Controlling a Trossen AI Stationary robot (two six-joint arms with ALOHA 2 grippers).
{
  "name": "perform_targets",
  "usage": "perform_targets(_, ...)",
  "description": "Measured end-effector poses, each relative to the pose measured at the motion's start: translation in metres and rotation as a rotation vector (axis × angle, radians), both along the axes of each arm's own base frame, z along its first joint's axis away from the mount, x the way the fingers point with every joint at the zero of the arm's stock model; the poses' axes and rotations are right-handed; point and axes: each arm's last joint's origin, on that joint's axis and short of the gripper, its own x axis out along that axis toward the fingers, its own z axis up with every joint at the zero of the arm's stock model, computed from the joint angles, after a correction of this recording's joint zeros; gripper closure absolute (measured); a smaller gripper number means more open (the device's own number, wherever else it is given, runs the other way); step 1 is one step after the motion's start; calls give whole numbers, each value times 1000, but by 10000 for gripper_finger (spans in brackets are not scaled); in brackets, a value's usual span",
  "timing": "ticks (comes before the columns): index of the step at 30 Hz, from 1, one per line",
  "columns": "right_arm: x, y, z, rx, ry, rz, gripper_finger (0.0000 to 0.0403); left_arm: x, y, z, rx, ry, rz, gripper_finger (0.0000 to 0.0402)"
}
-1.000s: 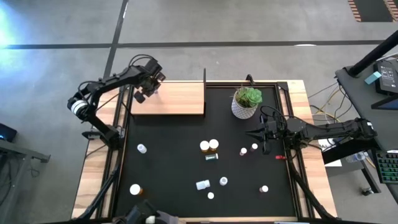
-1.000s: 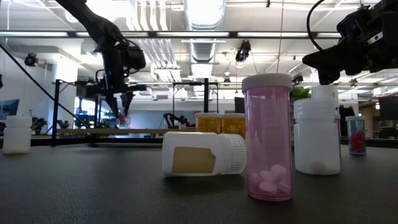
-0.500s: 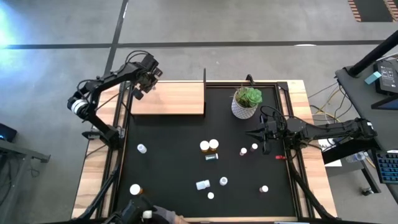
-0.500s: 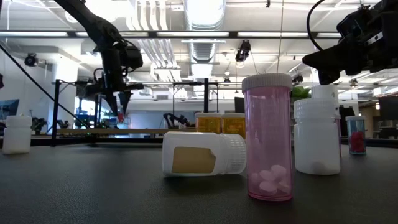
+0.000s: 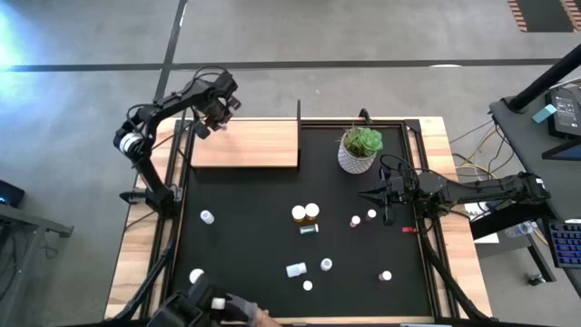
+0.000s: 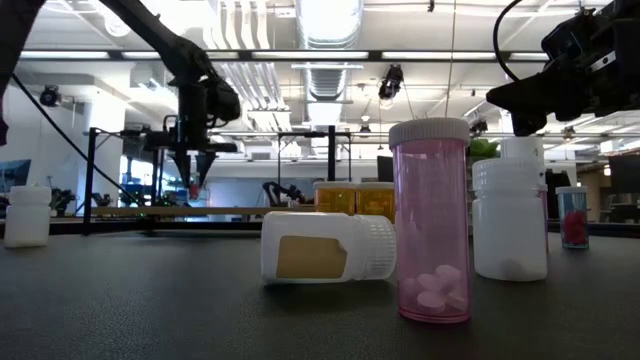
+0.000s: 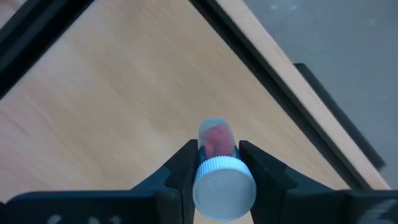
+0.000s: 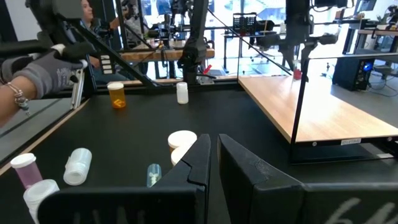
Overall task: Pick and place medicine bottles onto shelf by color
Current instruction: Put the top left blue pill bottle on the shelf
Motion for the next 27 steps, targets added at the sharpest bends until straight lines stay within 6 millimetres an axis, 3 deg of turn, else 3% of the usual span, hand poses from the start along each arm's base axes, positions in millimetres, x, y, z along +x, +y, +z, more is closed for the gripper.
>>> perform_targets(27, 0, 0, 0, 0, 1, 0, 380, -13, 13, -9, -42, 27, 55, 312)
